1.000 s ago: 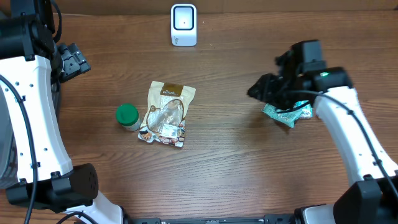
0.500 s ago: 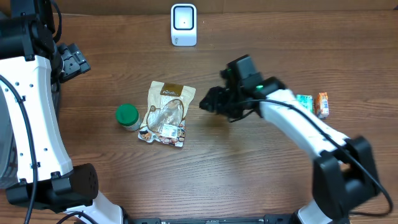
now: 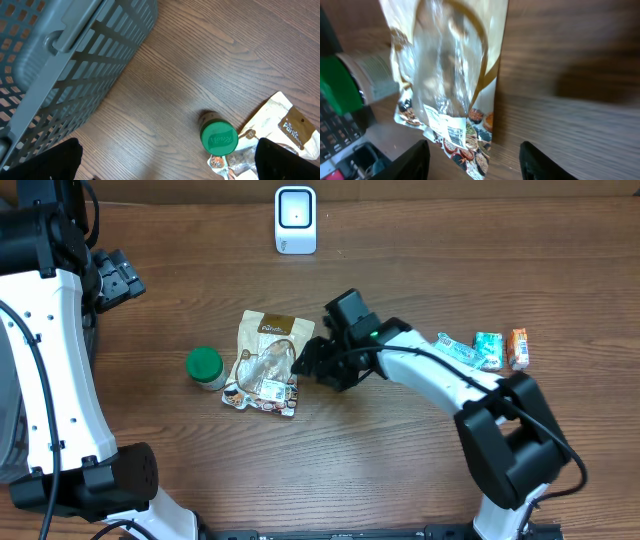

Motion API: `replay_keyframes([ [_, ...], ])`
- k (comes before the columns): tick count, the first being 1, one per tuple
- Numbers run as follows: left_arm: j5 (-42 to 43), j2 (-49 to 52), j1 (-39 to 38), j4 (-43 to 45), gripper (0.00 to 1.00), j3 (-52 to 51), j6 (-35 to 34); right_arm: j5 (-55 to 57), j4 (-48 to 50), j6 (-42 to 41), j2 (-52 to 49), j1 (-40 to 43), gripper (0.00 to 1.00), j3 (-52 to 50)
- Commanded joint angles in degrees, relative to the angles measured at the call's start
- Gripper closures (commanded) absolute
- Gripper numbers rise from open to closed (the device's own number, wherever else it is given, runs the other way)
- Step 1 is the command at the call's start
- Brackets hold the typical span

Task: Scan the item barcode
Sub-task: 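Move the right gripper to the PanTree bag and grasp it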

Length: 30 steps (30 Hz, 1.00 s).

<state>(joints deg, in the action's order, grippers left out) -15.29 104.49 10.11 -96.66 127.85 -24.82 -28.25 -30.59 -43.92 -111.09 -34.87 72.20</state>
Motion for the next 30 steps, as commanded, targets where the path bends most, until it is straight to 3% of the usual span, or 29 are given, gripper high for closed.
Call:
replay_keyframes([
  [1, -0.74, -0.24, -0.39, -0.09, 0.00, 0.11, 0.85, -2.38, 1.20, -2.47, -2.25, -2.36, 0.49, -0.37],
  [19, -0.74, -0.24, -0.39, -0.09, 0.00, 0.11, 0.85, 1.01, 2.29, -2.99, -4.15, -3.39, 0.54, -1.22],
  [30, -0.74, -0.24, -0.39, -0.09, 0.00, 0.11, 0.85, 1.95, 8.98, -2.56, -4.15, -5.55, 0.54, -3.41],
])
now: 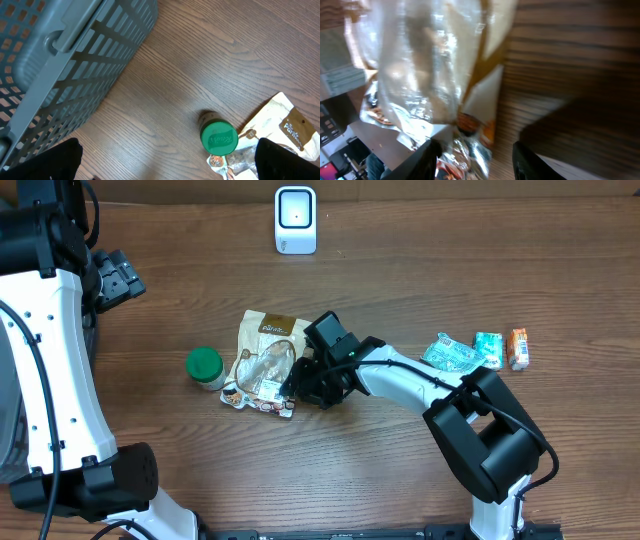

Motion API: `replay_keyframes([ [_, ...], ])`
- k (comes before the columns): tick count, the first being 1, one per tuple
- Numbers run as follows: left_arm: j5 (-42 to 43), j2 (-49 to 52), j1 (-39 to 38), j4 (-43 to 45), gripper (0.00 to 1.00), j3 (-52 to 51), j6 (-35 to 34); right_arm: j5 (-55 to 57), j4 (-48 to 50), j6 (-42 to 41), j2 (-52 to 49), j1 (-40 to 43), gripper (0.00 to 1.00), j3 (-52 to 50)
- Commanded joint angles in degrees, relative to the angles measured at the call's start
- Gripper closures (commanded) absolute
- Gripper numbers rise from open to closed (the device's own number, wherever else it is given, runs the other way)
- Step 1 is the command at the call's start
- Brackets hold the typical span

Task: Scan the item barcode
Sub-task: 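Move the right gripper to the PanTree bag and grasp it, then lift the PanTree bag and pull it toward the right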

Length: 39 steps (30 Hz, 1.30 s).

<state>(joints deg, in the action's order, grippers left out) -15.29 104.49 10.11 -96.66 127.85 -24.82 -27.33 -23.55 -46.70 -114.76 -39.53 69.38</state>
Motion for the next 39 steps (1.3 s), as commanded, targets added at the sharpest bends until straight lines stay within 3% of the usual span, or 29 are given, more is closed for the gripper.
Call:
replay_keyframes([
  [1, -0.76, -0.24, -0.39, -0.09, 0.00, 0.11, 0.85, 1.53, 2.82, 0.22, -0.48, -1.09, 0.55, -0.76],
  [5, -0.74, -0.24, -0.39, -0.09, 0.00, 0.11, 0.85, 3.87, 4.20, 0.22, -0.57, -2.40, 0.63, -0.81],
  [8, -0.74, -0.24, -0.39, -0.09, 0.00, 0.11, 0.85, 5.44, 4.35, 0.24, -0.57, -3.23, 0.86, -0.81],
  [10, -0.74, -0.24, -0.39, -0.09, 0.00, 0.11, 0.85, 5.42, 4.20, 0.46, -0.57, -3.26, 0.96, -0.79],
  [16, -0.74, -0.24, -0.39, -0.11, 0.00, 0.11, 0.85, -1.16, 2.95, 7.76, 0.00, -1.68, 0.96, 0.57],
  [19, -0.74, -0.24, -0.39, -0.09, 0.00, 0.11, 0.85, -3.76, -5.27, 15.58, 1.09, 0.46, 0.96, 3.61],
  [23, -0.74, -0.24, -0.39, -0.09, 0.00, 0.11, 0.85, -1.64, -20.52, 34.75, 1.62, 4.00, 0.96, 9.53],
  [27, -0.74, -0.24, -0.39, -0.09, 0.00, 0.11, 0.85, 11.98, -29.33, 51.82, 1.62, 8.04, 0.96, 13.88],
  [28, -0.74, -0.24, -0.39, -0.09, 0.00, 0.11, 0.85, 15.91, -29.51, 52.65, 1.62, 8.94, 0.80, 14.25],
  [30, -0.76, -0.24, -0.39, -0.09, 0.00, 0.11, 0.85, 20.76, -29.64, 52.50, 1.62, 10.73, 0.24, 15.08],
  [31, -0.74, -0.24, -0.39, -0.09, 0.00, 0.11, 0.85, 20.59, -29.88, 52.02, 1.62, 11.58, 0.21, 15.72],
  [34, -0.76, -0.24, -0.39, -0.09, 0.00, 0.11, 0.85, 14.08, -32.50, 46.86, 1.62, 13.22, 0.25, 19.43],
  [39, -0.76, -0.24, -0.39, -0.09, 0.00, 0.11, 0.85, -7.45, -31.71, 46.62, 1.62, 11.54, 0.57, 22.08],
])
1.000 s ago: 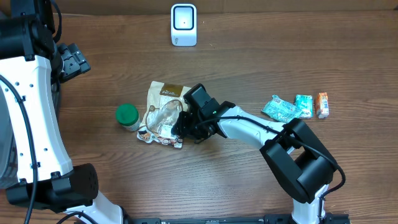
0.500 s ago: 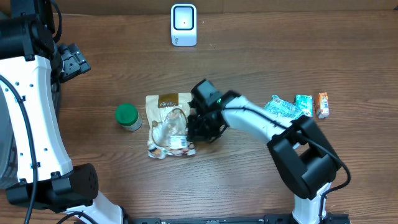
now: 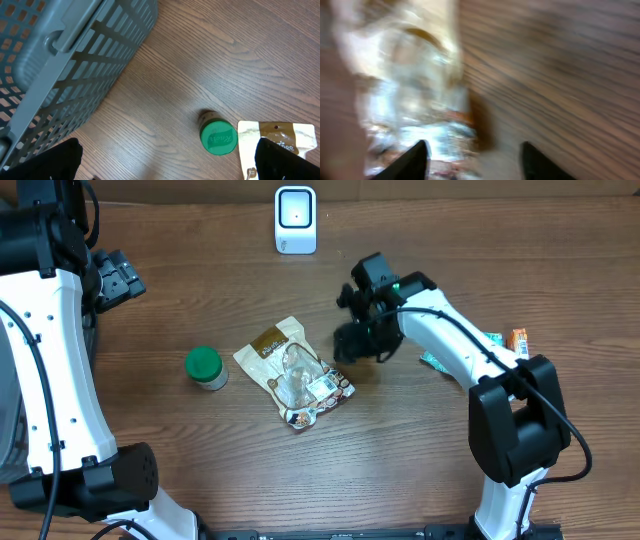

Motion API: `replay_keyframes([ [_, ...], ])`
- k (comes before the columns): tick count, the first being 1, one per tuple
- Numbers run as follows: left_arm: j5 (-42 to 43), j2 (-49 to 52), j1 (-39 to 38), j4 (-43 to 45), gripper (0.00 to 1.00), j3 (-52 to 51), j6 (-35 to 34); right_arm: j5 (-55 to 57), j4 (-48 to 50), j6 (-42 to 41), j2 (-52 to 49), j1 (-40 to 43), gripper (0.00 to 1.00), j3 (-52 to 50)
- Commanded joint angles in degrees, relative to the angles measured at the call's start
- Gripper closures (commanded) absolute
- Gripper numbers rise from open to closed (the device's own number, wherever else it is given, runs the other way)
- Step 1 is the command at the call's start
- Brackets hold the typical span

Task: Scan the item barcode
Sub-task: 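Lift the PanTree bag and pull it toward the right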

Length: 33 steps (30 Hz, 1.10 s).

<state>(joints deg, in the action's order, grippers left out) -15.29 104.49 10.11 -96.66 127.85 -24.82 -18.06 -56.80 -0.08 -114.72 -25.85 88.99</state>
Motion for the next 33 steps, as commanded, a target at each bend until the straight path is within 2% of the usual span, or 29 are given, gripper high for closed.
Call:
replay_keyframes([
  [1, -0.74, -0.24, -0.39, -0.09, 0.00, 0.11, 0.85, -19.17, 2.45, -1.11, 1.53, -3.06, 0.63, 2.38],
  [4, -0.74, -0.24, -0.39, -0.09, 0.00, 0.11, 0.85, -19.26, 5.38, -8.57, 1.25, -6.45, 0.73, 1.64],
  [10, -0.74, -0.24, -0.39, -0.09, 0.00, 0.11, 0.85, -12.79, 6.84, -19.06, -2.05, -15.19, 0.76, 0.96],
  [12, -0.74, -0.24, -0.39, -0.09, 0.00, 0.11, 0.85, -12.33, 6.78, -20.52, -3.32, -17.79, 0.73, 0.96],
  [15, -0.74, -0.24, -0.39, -0.09, 0.00, 0.11, 0.85, -9.33, 5.68, -23.71, -4.81, -20.87, 0.54, 0.96],
  [18, -0.74, -0.24, -0.39, -0.09, 0.00, 0.11, 0.85, -2.54, 2.27, -27.08, -5.44, -23.30, 0.46, 0.96],
  [27, -0.74, -0.24, -0.39, -0.09, 0.00, 0.11, 0.85, 9.94, -5.38, -31.67, -5.53, -24.24, 0.44, 0.96],
  [33, -0.74, -0.24, -0.39, -0.09, 0.00, 0.11, 0.85, 19.30, -10.80, -31.67, -5.53, -19.37, 0.44, 0.96],
])
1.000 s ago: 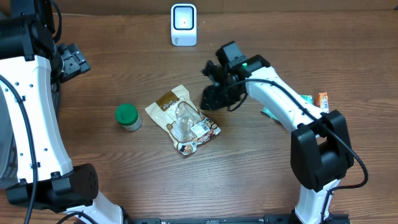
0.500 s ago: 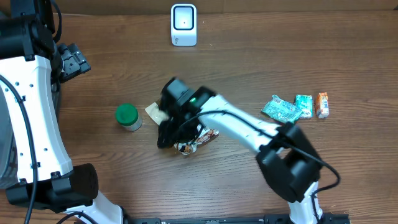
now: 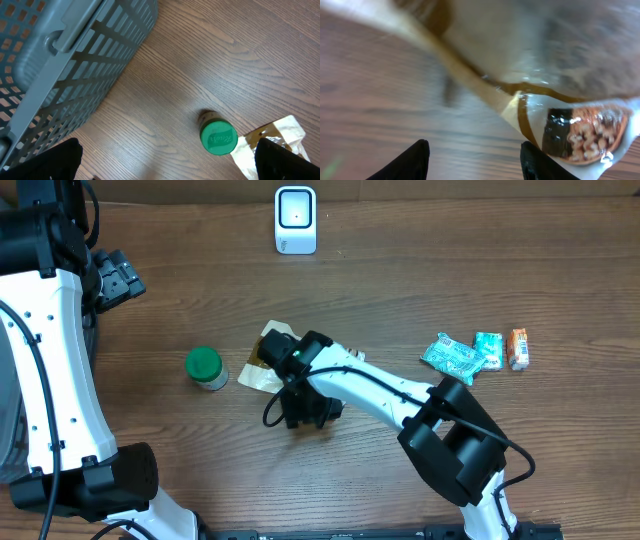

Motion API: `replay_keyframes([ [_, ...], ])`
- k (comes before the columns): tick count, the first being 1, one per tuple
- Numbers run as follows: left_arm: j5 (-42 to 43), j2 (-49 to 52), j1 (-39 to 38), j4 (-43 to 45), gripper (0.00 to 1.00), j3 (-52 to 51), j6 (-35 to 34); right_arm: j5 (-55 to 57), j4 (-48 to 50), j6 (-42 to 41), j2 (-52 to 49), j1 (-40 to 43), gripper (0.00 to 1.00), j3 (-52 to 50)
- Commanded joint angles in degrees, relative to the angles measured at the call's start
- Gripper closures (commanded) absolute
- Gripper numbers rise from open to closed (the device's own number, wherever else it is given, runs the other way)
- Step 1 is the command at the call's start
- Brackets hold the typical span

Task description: Scan the item barcode

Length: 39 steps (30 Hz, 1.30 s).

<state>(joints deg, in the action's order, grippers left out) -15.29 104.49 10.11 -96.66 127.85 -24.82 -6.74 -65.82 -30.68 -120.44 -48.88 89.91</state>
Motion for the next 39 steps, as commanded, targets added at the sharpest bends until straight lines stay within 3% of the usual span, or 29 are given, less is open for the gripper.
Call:
replay_keyframes([
  [1, -0.74, -0.24, -0.39, -0.09, 0.00, 0.11, 0.85, 8.87, -2.40, -1.07, 0.20, 4.90, 0.43, 0.04],
  [9, -0.74, -0.24, -0.39, -0.09, 0.00, 0.11, 0.85, 10.62, 0.98, -0.79, 0.20, 18.51, 0.44, 0.04],
  [15, -0.74, -0.24, -0.39, -0.09, 0.00, 0.11, 0.85, -8.72, 17.59, 6.49, 0.17, 26.43, 0.44, 0.04],
  [18, -0.74, -0.24, -0.39, -0.09, 0.00, 0.11, 0.85, -13.90, 24.00, 8.39, 0.17, 26.84, 0.42, 0.04],
  [25, -0.74, -0.24, -0.39, -0.09, 0.00, 0.11, 0.85, -16.68, 26.32, 9.64, 0.17, 26.71, 0.37, 0.04],
  [30, -0.74, -0.24, -0.39, -0.09, 0.00, 0.11, 0.85, -5.31, 30.77, 10.91, 0.17, 26.47, 0.34, 0.04],
  [34, -0.74, -0.24, -0.39, -0.09, 0.00, 0.11, 0.85, -4.85, 36.79, 16.72, 0.17, 26.45, 0.34, 0.04],
  [39, -0.74, -0.24, -0.39, -0.09, 0.00, 0.11, 0.85, -4.20, 42.86, 17.00, -1.20, 26.45, 0.36, 0.04],
])
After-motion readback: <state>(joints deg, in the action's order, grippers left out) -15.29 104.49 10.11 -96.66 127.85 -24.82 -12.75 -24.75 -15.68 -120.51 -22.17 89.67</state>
